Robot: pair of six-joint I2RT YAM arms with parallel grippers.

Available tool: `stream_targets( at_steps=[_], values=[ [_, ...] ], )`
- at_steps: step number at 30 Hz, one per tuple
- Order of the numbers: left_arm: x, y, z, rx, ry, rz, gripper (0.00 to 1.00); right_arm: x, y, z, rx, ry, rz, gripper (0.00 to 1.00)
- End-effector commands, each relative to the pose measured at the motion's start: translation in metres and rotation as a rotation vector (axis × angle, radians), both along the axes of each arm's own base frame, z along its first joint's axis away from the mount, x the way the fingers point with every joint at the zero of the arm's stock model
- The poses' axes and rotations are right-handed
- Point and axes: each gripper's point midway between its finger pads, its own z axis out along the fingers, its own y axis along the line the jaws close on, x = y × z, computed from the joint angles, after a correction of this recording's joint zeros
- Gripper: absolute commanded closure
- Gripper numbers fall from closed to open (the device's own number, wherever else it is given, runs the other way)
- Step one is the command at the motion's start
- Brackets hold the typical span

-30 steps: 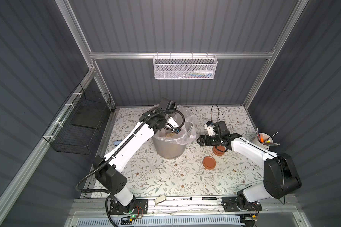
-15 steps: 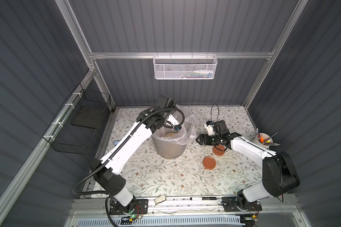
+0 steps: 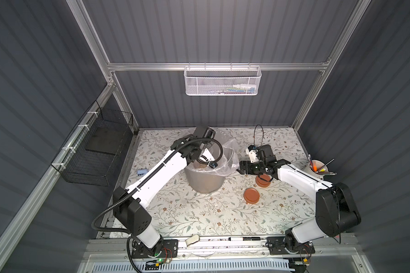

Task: Empty expired oatmeal from jars
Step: Place the lid at the center of the board.

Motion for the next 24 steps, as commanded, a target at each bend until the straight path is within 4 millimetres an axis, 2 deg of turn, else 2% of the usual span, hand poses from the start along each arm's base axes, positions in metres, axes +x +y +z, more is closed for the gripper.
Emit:
stream_targets(
  at_steps=[1,6,13,19,22,24],
  values=[
    [0.002,0.005,0.045,-0.04,-0.115,0.017,1.0,0.007,0.003,0.009,0.022,-0.018,-0.005,0.15],
    [0.004,0.005,0.074,-0.066,-0.171,0.018,1.0,0.007,0.002,0.01,0.014,-0.021,0.006,0.15],
    [0.002,0.005,0.088,-0.121,-0.188,0.028,1.0,0.006,0.01,0.012,0.055,-0.007,0.03,0.15],
    [-0.005,0.004,0.08,-0.162,-0.147,0.034,1.0,0.005,0.011,0.016,0.061,-0.012,0.032,0.15],
    [-0.007,0.005,0.087,-0.179,-0.156,0.033,1.0,0.002,0.009,0.019,0.057,-0.02,0.027,0.15],
    [-0.009,0.01,0.079,-0.139,-0.144,0.036,1.0,0.001,0.006,0.019,0.052,-0.022,0.021,0.15]
  ],
)
